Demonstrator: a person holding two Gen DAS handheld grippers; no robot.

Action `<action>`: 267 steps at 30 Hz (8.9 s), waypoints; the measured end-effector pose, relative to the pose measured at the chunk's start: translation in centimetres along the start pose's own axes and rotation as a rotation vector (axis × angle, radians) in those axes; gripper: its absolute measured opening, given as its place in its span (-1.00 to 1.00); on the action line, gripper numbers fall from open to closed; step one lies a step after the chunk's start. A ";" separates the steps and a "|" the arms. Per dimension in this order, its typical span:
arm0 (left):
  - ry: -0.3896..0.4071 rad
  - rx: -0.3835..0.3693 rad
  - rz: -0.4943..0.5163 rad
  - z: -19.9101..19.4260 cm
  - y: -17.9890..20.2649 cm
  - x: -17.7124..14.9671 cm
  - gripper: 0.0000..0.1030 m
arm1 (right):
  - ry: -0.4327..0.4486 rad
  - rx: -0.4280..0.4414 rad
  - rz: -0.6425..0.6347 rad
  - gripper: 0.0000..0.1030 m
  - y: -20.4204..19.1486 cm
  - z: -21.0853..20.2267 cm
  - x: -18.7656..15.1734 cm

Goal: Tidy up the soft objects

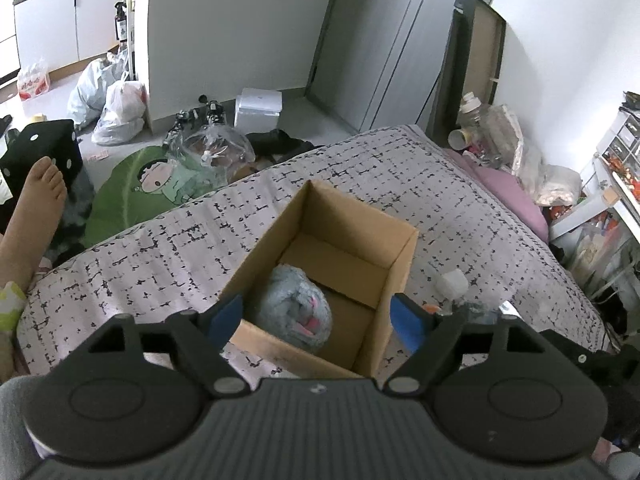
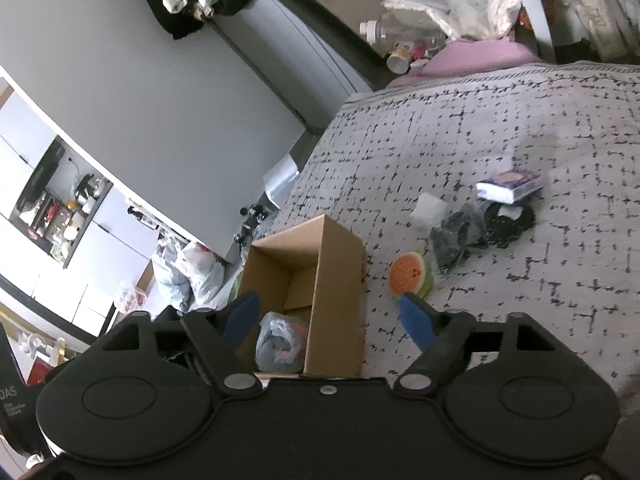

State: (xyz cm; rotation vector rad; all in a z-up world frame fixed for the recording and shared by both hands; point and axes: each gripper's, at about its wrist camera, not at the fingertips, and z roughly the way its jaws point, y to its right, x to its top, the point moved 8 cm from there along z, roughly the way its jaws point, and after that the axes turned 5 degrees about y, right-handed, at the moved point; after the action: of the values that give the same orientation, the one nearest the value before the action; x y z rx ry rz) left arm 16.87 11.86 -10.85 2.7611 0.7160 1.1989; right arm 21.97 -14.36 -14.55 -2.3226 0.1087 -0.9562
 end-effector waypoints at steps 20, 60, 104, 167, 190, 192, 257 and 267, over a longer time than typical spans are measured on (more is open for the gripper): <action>0.008 -0.043 0.080 -1.6 5.7 -1.5 0.57 | 0.080 -0.073 0.032 0.81 6.4 -5.3 2.6; -0.102 -0.083 0.200 3.1 16.1 -7.0 0.56 | 0.077 -0.101 0.207 0.99 17.7 -4.4 3.9; -0.236 -0.116 0.105 19.0 20.6 -8.7 0.01 | -0.117 -0.004 0.456 0.08 21.9 11.5 3.6; -0.056 -0.129 0.097 6.0 14.6 -5.6 -0.49 | 0.158 0.024 0.232 -0.56 14.5 1.1 3.3; 0.023 -0.161 0.009 3.2 8.9 -2.2 -0.49 | 0.151 0.090 0.114 -0.56 6.6 1.9 2.6; 0.030 -0.156 0.007 3.2 8.3 -2.0 -0.49 | 0.147 0.092 0.104 -0.56 6.0 2.2 2.5; 0.022 -0.172 -0.113 7.3 1.6 1.4 -0.21 | -0.044 0.047 0.064 0.03 1.8 8.1 -1.1; 0.028 -0.110 -0.067 6.0 3.6 1.1 -0.08 | -0.013 0.045 0.097 0.09 4.4 5.7 0.8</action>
State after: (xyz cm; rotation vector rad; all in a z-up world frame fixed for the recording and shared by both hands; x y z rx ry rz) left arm 23.12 9.94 -13.53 2.6153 0.7162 1.2272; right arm 27.00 -15.24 -19.68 -2.2604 0.1910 -0.8869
